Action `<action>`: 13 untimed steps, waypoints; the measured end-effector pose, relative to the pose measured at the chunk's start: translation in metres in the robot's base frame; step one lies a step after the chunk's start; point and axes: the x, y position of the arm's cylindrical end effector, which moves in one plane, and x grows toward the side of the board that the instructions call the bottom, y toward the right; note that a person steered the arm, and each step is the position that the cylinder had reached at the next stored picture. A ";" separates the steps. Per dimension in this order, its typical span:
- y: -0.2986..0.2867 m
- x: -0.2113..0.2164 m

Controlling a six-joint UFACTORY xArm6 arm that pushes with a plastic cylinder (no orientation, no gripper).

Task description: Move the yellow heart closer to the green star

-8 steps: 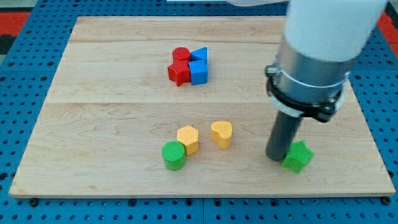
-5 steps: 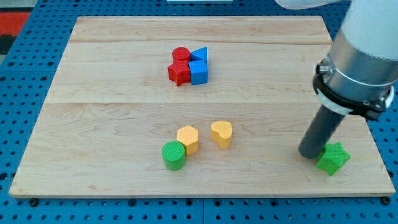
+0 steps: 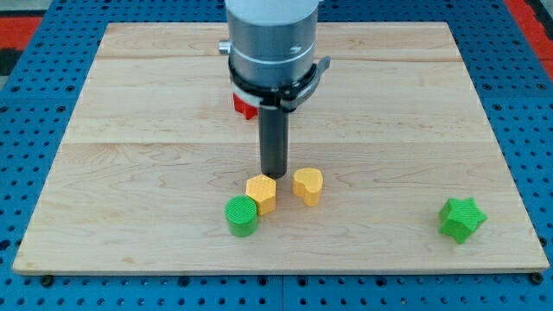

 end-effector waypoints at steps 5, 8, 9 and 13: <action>0.069 0.013; 0.091 0.020; 0.119 0.020; 0.172 0.020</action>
